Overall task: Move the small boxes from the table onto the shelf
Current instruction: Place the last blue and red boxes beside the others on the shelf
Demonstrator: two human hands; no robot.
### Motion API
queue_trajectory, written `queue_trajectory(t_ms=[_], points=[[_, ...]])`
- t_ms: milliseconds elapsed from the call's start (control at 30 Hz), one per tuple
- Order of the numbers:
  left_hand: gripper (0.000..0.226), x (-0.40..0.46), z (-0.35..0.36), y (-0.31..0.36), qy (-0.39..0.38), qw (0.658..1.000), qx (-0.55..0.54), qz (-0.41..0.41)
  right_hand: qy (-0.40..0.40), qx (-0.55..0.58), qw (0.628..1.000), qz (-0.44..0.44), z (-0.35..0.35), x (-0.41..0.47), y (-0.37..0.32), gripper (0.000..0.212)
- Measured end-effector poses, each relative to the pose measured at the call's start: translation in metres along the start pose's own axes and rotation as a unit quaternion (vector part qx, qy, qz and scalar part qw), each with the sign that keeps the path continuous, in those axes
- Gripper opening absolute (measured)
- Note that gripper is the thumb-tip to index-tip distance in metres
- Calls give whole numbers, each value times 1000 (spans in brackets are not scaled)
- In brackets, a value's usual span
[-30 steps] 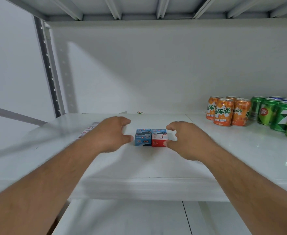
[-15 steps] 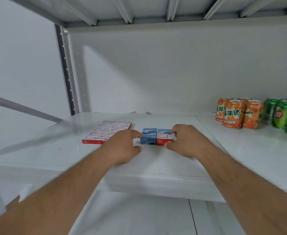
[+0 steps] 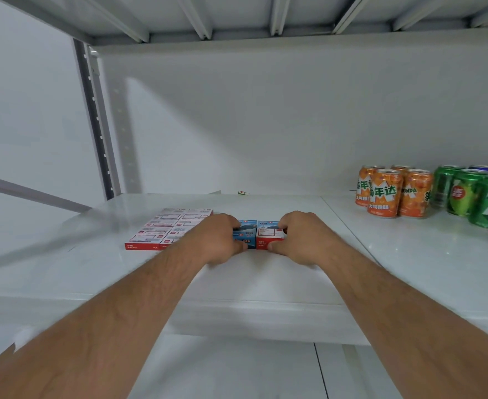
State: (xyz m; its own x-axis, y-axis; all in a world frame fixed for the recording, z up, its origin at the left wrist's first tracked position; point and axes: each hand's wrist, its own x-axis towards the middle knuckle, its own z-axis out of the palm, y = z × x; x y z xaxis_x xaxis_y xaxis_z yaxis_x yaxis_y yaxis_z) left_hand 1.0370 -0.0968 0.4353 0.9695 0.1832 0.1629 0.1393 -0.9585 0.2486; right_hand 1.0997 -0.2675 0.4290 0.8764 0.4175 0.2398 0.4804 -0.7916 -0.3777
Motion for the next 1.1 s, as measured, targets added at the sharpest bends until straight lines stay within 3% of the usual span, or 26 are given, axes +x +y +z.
queue_trajectory(t_ms=[333, 533, 700, 900, 1100], points=[[48, 2, 2, -4, 4, 999, -31, 4, -13, -14, 1000, 3, -9, -6, -3, 52], [71, -27, -21, -14, 78, 995, -57, -12, 29, -27, 998, -45, -28, -32, -13, 58], [66, -65, -52, -58, 136, 985, -81, -63, 13, 29, 996, -80, -23, -44, -44, 37], [71, -85, -63, -113, 99, 985, -78, -114, -29, 51, 994, -89, -2, -46, -89, 58], [73, -77, -64, -170, 72, 987, -107, -94, -38, 47, 997, -53, 16, -49, -134, 54]])
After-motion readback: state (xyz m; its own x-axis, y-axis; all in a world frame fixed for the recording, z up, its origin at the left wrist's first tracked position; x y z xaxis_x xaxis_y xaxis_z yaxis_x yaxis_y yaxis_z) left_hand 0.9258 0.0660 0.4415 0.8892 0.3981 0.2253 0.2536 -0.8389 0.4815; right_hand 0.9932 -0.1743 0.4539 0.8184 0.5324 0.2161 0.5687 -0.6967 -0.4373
